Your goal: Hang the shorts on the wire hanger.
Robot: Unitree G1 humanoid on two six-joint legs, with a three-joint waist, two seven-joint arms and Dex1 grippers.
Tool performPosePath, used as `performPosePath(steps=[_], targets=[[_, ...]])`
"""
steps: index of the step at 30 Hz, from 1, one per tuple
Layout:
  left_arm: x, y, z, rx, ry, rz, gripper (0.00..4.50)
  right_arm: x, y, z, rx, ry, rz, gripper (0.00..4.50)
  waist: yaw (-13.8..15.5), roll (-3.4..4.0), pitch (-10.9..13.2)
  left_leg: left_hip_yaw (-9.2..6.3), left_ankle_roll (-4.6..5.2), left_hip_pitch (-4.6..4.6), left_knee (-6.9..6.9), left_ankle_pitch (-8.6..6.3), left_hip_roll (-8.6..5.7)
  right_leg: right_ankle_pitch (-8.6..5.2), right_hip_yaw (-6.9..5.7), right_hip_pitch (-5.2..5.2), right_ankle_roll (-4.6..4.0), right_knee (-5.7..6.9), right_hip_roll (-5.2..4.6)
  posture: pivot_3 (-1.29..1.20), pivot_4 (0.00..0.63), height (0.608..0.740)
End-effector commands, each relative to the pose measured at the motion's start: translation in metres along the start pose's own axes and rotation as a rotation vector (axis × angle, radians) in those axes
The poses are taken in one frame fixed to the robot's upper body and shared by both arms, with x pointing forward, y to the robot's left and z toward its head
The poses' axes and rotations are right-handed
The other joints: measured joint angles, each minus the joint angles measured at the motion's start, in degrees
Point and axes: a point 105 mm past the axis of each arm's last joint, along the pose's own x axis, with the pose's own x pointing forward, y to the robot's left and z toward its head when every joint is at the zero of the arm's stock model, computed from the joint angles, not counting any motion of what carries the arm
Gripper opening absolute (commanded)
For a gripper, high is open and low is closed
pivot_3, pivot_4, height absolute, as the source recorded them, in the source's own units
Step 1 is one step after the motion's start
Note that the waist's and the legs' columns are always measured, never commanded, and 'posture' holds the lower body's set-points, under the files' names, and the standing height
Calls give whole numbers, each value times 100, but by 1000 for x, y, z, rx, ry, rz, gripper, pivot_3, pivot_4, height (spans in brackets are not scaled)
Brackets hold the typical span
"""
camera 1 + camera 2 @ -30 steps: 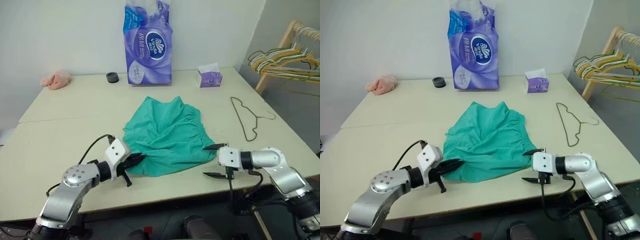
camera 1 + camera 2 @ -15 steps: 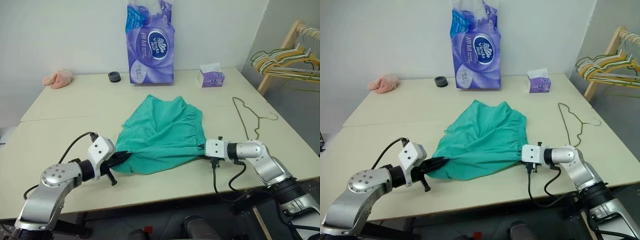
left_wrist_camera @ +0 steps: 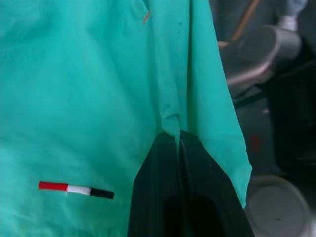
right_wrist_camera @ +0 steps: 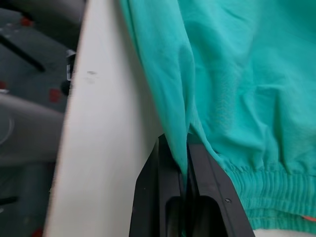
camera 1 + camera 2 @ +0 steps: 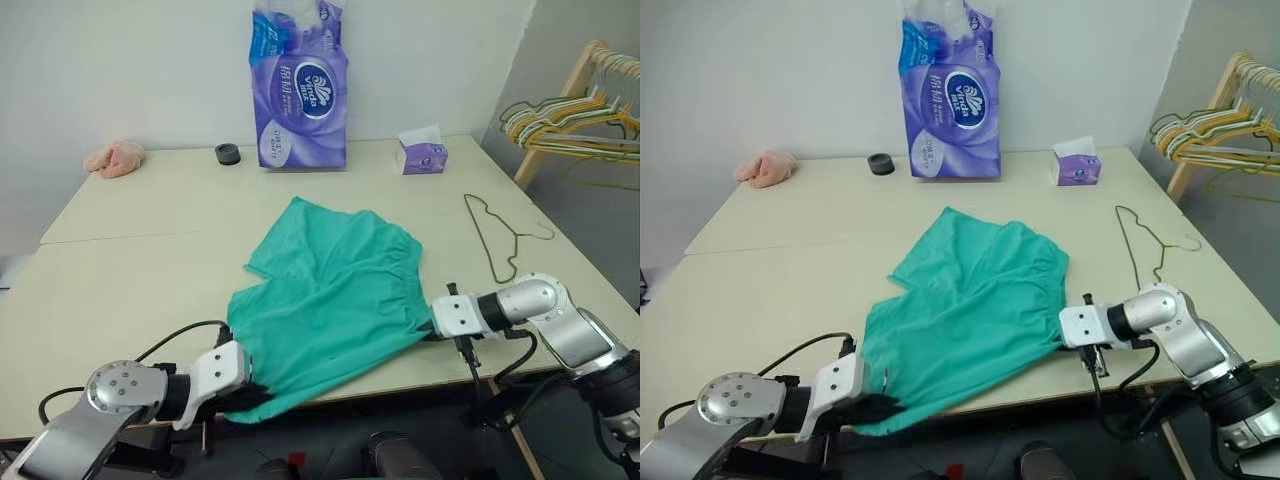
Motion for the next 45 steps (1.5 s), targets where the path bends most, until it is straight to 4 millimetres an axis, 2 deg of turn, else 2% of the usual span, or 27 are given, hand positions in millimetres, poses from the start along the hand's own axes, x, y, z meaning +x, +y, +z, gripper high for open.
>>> performPosePath(steps=[1, 5, 9, 14, 16, 17, 20, 25, 29, 31, 32, 33, 34, 36, 38, 39, 41, 43, 45], targets=[[-3, -1, 4, 8, 1, -24, 0, -8, 7, 4, 4, 6, 46, 45, 0, 7, 5, 1, 0, 1, 1, 0, 0, 0, 1, 0, 0, 0, 0, -170, 35, 740], [-1, -13, 8, -32, -18, -83, 0, -8, 12, -1, 4, 26, 72, 45, -2, 9, 6, 2, 0, -2, 0, 0, -2, -1, 1, -2, 1, -1, 0, -171, 34, 740], [3, -27, 4, -64, -4, -137, 0, -11, 17, -4, 13, 43, 110, 45, -5, 10, 7, 4, 0, -2, 0, 0, -1, -1, 3, -3, 1, -1, 0, -172, 33, 740], [7, -32, -1, -57, 7, -139, 0, -5, 16, -5, -37, 58, 98, 45, -6, 11, 7, 2, 0, -1, 0, 0, -2, -1, 1, -3, 0, 0, 1, -172, 33, 740], [8, -33, -4, -51, 17, -139, 0, -4, 22, -4, -9, 56, 149, 45, -6, 11, 7, 3, 0, 0, 1, 0, -5, -1, 1, -3, 0, 0, 1, -172, 31, 740], [9, -33, -5, -56, 20, -141, 0, -4, 23, -2, -2, 51, 151, 235, -6, 11, 7, 3, 0, 0, 1, 0, -5, -1, 2, -3, 0, 0, 2, -172, 31, 740], [10, -33, -9, -75, 25, -139, 623, -7, 26, -1, -4, 56, 180, 969, -6, 12, 7, 4, 0, -1, 1, 0, -4, -2, 3, -4, 0, -1, 1, -173, 29, 740], [11, -33, -8, -95, -5, -134, 2093, -17, 24, 7, -3, 39, 191, 2623, -8, 11, 7, 2, 0, 0, 1, 0, -3, -1, 2, -4, 0, -1, 1, -174, 29, 740], [9, -28, -5, -104, -38, -105, 3243, -40, 16, 16, 75, -22, 153, 3976, -6, 15, 9, 3, 0, -1, 1, 0, -3, -1, 2, -4, 0, 0, 0, -170, 25, 740], [6, -26, -1, -128, -72, -94, 3814, -49, 13, 18, 117, -58, 125, 4500, -7, 14, 8, 2, 0, -1, 2, 0, -3, -1, 1, -3, 1, 0, 0, -172, 26, 740], [5, -24, 1, -133, -88, -84, 4121, -53, 11, 21, 141, -87, 109, 4500, -5, 12, 8, 2, 0, -1, 2, 0, -2, -1, 1, -3, 1, -1, 0, -175, 28, 740], [4, -19, 7, -135, -123, -58, 4394, -57, 4, 26, 178, -132, 66, 4500, -6, 11, 6, 1, 0, -1, 2, 0, -1, -1, 0, -3, 0, -1, -1, -175, 27, 740], [2, -11, 14, -136, -169, -19, 4451, -61, -6, 28, 209, -173, 9, 4500, -8, 12, 7, 0, 0, -1, 2, 0, -2, -1, -1, -2, 0, -1, -1, -175, 27, 740], [-3, 12, 37, -126, -288, 91, 4451, -71, -41, 28, 296, -279, -200, 4500, -8, 9, 6, 0, 0, 2, 3, 0, -2, 0, 1, 2, 2, 2, 0, -174, 27, 740], [-8, 33, 57, -109, -380, 187, 4451, -84, -76, 18, 396, -349, -430, 4500, -8, 3, 2, -3, 1, 3, 11, 1, -9, 5, 0, 9, 9, 4, 6, -173, 27, 740], [-11, 40, 66, -108, -417, 216, 4451, -89, -87, 12, 440, -370, -504, 4500, -7, 4, 2, -5, 1, 4, 15, 1, -14, 8, 0, 15, 11, 3, 9, -172, 28, 740], [-18, 61, 87, -124, -507, 302, 4451, -102, -110, -11, 568, -391, -694, 4500, 15, 3, 0, -4, 1, 0, 13, 0, -18, 8, 1, 14, 12, -2, 10, -172, 28, 740], [-22, 69, 101, -96, -533, 326, 4451, -112, -127, -34, 674, -379, -873, 4500, 18, -1, -2, -8, 0, -14, 14, 0, -21, 12, -1, 9, 5, -5, 9, -172, 30, 740], [-23, 74, 109, -46, -521, 345, 4451, -120, -136, -69, 791, -253, -1058, 4500, -5, 2, -2, -3, 0, -15, 13, 0, -22, 23, 5, 7, -13, -8, 9, -172, 32, 740]])
